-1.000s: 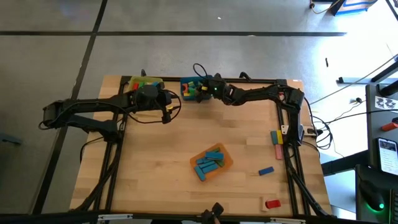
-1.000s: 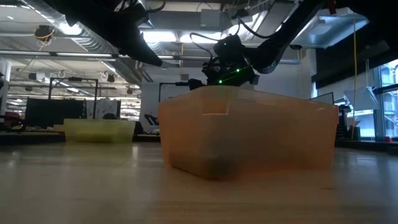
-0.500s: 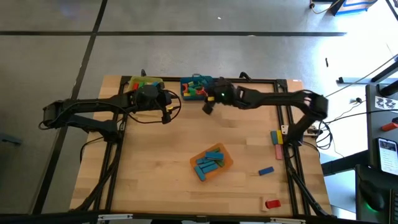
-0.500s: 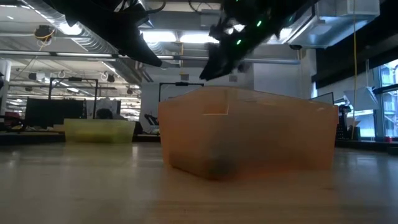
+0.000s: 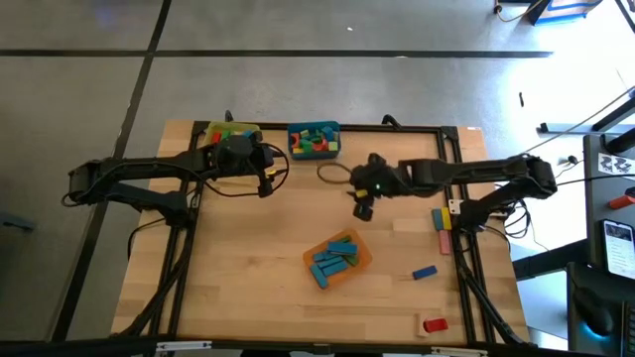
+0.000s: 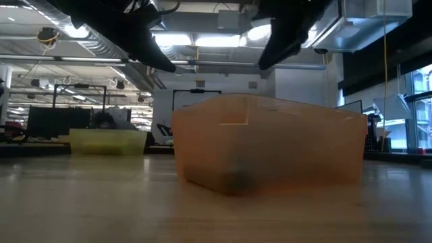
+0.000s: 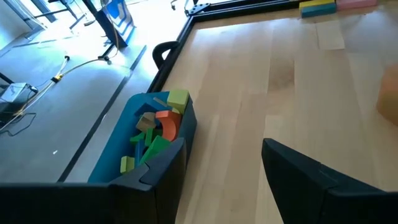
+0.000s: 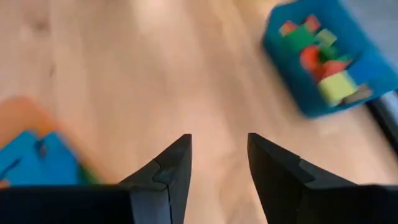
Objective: Sort blocks by size
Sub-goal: Put the dark blue rectangular block into the orange bin
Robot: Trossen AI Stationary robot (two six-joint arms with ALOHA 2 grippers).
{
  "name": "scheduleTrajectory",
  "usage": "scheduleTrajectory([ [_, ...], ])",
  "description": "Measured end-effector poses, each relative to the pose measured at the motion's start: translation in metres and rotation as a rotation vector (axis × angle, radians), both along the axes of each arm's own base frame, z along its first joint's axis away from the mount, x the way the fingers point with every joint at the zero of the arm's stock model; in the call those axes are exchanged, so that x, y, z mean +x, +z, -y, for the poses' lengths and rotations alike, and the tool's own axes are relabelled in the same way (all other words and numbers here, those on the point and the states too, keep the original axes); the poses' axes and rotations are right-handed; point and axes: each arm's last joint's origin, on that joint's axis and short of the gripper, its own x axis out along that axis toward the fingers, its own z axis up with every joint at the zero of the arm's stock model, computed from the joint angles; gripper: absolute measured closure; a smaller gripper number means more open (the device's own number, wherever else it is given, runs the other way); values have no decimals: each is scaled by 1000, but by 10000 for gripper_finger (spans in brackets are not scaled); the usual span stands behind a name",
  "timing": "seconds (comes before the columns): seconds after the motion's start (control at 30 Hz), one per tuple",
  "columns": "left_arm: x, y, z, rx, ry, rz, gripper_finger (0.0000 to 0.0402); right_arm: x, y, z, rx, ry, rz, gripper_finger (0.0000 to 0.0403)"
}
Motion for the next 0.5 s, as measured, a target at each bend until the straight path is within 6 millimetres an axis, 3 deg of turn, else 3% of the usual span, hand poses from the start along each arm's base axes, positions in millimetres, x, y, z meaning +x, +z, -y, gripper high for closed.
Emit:
scheduleTrajectory([
  [0.5, 0, 0, 0, -1, 1, 1, 205, -29, -17, -74, 246, -29, -244, 249],
])
